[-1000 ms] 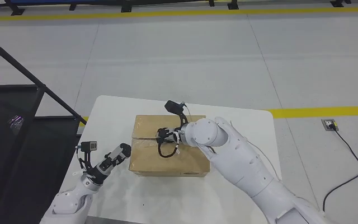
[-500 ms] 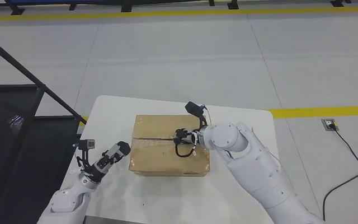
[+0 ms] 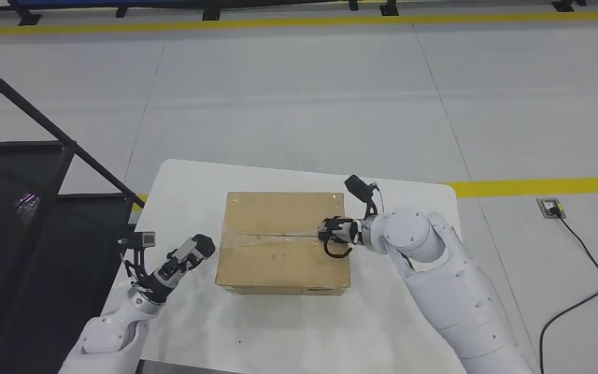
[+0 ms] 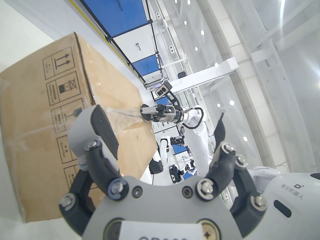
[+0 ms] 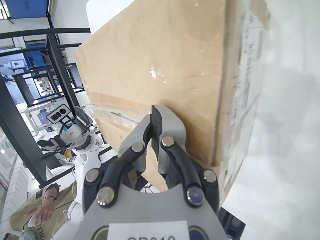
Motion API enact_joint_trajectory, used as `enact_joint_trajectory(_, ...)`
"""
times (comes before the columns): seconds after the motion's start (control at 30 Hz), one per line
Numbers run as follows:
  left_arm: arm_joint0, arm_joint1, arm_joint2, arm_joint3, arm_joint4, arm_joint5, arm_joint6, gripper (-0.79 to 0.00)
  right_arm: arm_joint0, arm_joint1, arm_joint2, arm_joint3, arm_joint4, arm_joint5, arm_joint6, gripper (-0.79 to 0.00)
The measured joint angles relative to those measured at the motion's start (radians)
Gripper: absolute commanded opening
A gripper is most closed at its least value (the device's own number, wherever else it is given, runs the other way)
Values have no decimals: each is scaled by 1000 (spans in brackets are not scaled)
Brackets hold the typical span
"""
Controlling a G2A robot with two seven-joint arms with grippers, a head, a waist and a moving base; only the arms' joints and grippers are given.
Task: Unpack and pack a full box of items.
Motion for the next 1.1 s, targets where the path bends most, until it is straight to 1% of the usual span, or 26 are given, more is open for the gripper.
enact_joint_trajectory(0.27,-2,1,-4,0,0,1,-1,0,-23,14,28,1,-1,-10,15,-785)
enact_joint_trajectory(0.5,-4,1,-3,-1,6,5,1,0,-48,24,62,-28,11,-31,-11,-785)
enact_joint_trajectory(0.6,-6,2,-9,0,8,5,5,0,-87,34,104,-93,31,-73,-33,-785)
enact_joint_trajectory(0.77,-4,6,-33,-5,0,2,10,0,-198,56,216,-244,76,-176,-77,-785)
enact_joint_trajectory(0.8,-2,7,-39,-8,-2,1,10,0,-218,59,235,-268,84,-197,-87,-767)
enact_joint_trajectory(0.83,1,8,-46,-11,-4,-1,8,0,-244,63,260,-296,97,-231,-103,-163)
enact_joint_trajectory(0.87,3,9,-52,-14,-7,-2,6,0,-263,65,277,-313,110,-260,-116,0)
enact_joint_trajectory(0.93,10,12,-67,-22,-16,-6,-2,0,-299,70,304,-333,127,-328,-135,0)
enact_joint_trajectory(0.97,13,14,-74,-26,-20,-8,-7,0,-303,70,306,-334,127,-343,-137,0)
enact_joint_trajectory(1.0,16,15,-81,-29,-21,-10,-10,0,-302,70,306,-334,127,-342,-137,-682)
enact_joint_trajectory(1.03,18,16,-86,-32,-19,-12,-13,-1,-300,70,305,-333,126,-334,-136,-602)
enact_joint_trajectory(1.1,18,17,-87,-32,-18,-12,-13,0,-299,70,305,-333,126,-329,-135,-473)
